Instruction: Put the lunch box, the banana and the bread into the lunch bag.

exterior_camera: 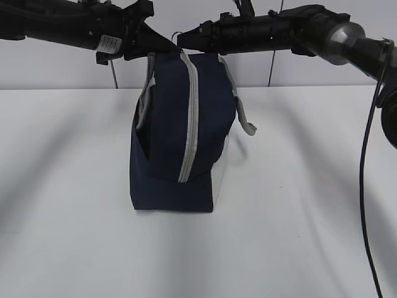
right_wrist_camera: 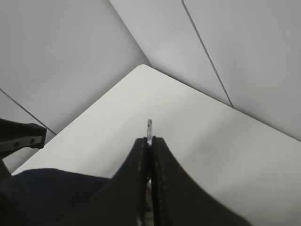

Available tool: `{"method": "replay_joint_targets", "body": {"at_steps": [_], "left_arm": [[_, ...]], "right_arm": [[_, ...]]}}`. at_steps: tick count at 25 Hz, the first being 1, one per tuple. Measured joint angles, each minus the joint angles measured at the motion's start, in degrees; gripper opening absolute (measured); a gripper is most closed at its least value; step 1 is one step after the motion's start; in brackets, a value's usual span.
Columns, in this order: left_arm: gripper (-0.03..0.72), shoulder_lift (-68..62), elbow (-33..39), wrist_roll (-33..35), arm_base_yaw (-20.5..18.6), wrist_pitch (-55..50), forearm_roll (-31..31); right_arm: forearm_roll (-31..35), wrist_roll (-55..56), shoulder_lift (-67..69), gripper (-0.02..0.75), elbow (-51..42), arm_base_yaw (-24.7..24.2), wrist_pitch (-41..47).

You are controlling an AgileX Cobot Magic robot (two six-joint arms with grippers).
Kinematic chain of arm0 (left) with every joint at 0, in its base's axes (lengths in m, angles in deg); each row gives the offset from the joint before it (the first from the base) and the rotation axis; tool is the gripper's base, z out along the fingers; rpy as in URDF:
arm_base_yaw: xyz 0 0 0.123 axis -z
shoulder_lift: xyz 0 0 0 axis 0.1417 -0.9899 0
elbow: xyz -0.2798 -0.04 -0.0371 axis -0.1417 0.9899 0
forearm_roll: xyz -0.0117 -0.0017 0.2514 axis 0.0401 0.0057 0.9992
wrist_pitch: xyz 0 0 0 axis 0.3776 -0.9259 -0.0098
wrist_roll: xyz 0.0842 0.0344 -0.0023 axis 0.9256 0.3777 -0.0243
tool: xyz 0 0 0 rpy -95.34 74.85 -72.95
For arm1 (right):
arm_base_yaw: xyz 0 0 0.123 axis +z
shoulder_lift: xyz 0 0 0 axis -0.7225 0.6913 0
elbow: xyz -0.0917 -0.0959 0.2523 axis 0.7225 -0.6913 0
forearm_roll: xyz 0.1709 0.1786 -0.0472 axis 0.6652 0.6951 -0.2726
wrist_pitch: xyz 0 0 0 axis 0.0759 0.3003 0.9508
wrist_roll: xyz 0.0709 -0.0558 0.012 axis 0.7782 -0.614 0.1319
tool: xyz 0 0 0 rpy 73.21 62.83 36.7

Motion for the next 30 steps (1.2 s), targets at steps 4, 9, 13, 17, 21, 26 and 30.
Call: {"method": "replay_joint_targets", "body": {"at_steps": [4,9,13,17,21,26,30], "left_arm": [[0.015,-0.06,-1.05,0.19,-0.06,-2.09,2.62],[0.015,-0.06,-1.45,0.60,-0.50,-4.91,4.69],[0.015,-0.06,-1.53,1.27,-1.94,-6.95,5.04],[0.015,-0.06,-1.58,2.35,-2.41,-7.25,5.04],[0.015,-0.06,-1.59,4.73,-2.45,-8.93,5.04],[0.015,-0.06,-1.64,7.31,-2.45,-11.02,4.75],[0.015,-0.06,-1.64,8.35,-2.65,-11.73,4.75]], "right_arm": [[-0.14,1.45,0.00,-0.016,0.35,0.00,1.16],[-0.70,1.93,0.00,-0.016,0.44,-0.13,2.17],[-0.70,3.58,0.00,-0.016,0.44,-1.33,1.61],[-0.70,4.70,0.00,-0.016,0.44,-2.66,-1.39],[-0.50,4.79,0.00,-0.016,0.44,-2.76,-2.63],[4.02,4.79,1.90,-0.016,0.47,-2.76,-3.59],[7.48,4.31,4.02,-0.016,0.57,-2.76,-4.35]]}}
